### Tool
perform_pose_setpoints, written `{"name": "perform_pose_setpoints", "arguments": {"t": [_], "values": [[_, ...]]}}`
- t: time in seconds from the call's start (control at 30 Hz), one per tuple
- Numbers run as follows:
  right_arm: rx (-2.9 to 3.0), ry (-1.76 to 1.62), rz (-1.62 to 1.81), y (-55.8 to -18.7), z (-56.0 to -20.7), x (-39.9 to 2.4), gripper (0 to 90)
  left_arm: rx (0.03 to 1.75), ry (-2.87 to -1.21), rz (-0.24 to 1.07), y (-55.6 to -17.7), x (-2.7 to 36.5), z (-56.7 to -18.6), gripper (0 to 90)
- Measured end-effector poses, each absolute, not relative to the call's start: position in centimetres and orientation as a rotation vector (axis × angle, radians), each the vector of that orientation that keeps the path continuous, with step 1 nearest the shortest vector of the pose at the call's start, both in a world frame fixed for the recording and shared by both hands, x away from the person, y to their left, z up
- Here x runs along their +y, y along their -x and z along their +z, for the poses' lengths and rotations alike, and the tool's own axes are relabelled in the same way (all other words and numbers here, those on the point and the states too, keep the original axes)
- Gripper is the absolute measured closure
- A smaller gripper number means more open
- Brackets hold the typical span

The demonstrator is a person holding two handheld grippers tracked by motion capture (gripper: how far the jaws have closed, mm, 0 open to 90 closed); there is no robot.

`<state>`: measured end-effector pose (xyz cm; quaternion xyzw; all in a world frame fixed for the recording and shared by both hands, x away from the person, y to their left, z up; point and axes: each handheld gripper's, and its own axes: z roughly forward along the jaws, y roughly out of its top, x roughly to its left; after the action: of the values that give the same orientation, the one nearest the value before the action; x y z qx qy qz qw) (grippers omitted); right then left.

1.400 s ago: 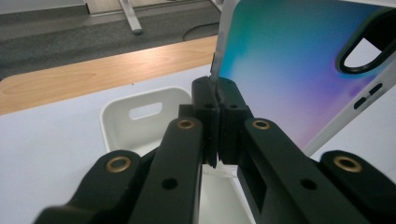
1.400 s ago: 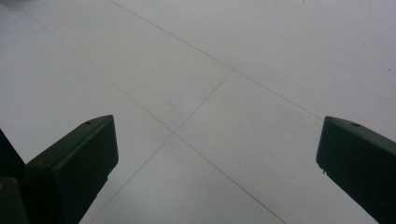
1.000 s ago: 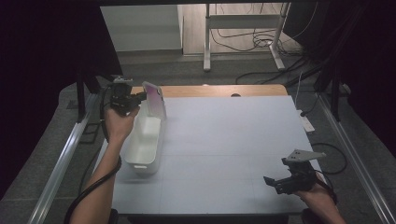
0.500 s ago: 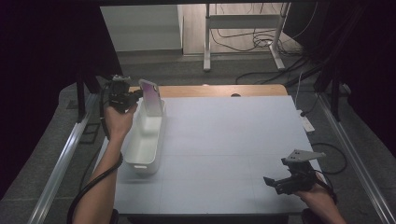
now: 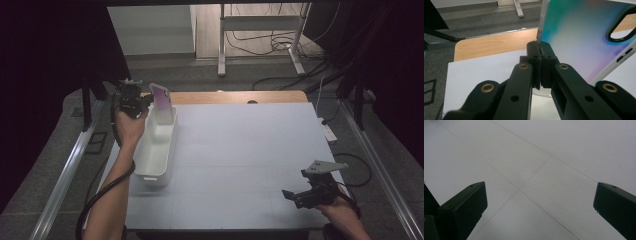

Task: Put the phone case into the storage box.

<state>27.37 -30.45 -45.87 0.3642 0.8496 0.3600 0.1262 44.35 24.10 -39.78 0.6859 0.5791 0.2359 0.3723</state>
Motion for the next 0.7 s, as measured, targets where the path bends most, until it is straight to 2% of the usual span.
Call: {"name": "perform_pose_setpoints", "arguments": {"t": [0.7], "values": [[2.481,-1.053,1.046,-27.4,-45.9,-30.4,0.0,1.571,-1.792,0.582,-45.7,23.5,-43.1,87.7]]}}
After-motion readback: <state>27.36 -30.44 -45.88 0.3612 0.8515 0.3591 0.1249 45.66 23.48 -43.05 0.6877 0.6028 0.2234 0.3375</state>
